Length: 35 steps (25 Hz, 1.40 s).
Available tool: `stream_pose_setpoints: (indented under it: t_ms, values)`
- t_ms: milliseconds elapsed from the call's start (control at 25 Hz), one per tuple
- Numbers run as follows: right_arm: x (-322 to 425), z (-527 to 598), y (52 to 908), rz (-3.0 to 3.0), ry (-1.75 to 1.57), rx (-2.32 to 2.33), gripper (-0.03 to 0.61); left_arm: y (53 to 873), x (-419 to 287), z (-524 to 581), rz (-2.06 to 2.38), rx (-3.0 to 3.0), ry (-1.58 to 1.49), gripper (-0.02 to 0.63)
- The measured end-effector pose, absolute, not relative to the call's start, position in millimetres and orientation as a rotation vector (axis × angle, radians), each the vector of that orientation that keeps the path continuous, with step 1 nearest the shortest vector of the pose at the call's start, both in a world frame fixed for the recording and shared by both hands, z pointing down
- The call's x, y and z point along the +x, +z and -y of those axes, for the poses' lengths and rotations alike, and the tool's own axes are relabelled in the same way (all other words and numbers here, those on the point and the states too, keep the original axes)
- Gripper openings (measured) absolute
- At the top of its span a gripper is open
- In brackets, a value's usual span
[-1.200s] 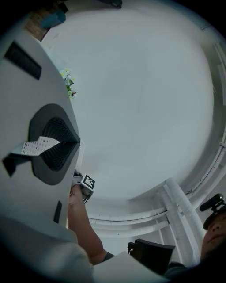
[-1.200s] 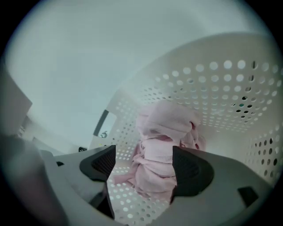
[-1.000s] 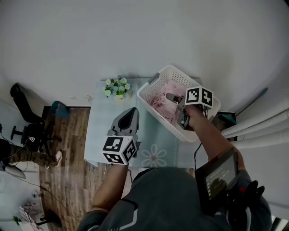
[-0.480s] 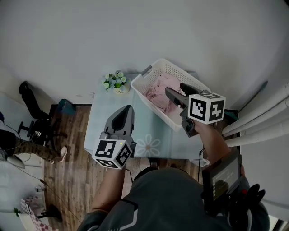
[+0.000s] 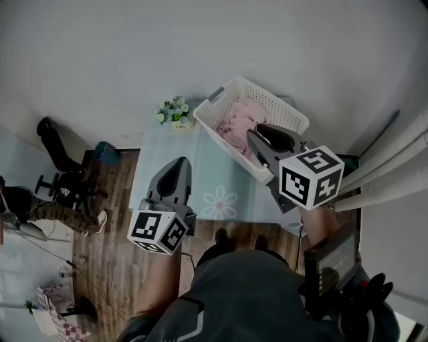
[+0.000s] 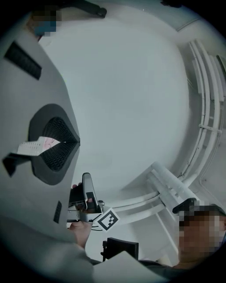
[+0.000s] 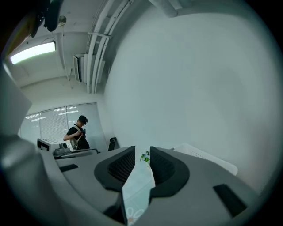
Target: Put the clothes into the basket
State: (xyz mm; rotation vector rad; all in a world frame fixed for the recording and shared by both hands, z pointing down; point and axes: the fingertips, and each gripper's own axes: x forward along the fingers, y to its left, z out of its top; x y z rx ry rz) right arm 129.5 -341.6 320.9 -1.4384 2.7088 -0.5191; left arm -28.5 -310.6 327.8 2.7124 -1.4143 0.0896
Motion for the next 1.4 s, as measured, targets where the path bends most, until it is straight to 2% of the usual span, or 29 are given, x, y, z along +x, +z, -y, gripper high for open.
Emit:
stream_pose_setpoints:
  t_ms: [160, 360, 640, 960, 1400]
  values:
    - [122, 322, 313, -2.716, -0.460, -1.478, 0.072, 316, -36, 301, 1.382, 2.728, 0.044, 0.009]
    - [103, 315, 305, -2.706, -0.369, -1.583, 0.051, 311, -51, 298, 1.362, 2.803, 0.027, 0.008]
    - [55, 302, 288, -2.708, -0.248, -1.667, 0.041, 304, -98, 296, 1.286, 2.816, -0.026, 0.009]
    - [23, 288, 277, -2.606, -0.270, -1.765, 0.032, 296, -140, 296, 1.212, 2.855, -0.071, 0.009]
    - [21, 278, 263, -2.533, -0.251, -1.816, 0.014, 286, -155, 296, 1.228, 2.872, -0.160, 0.009]
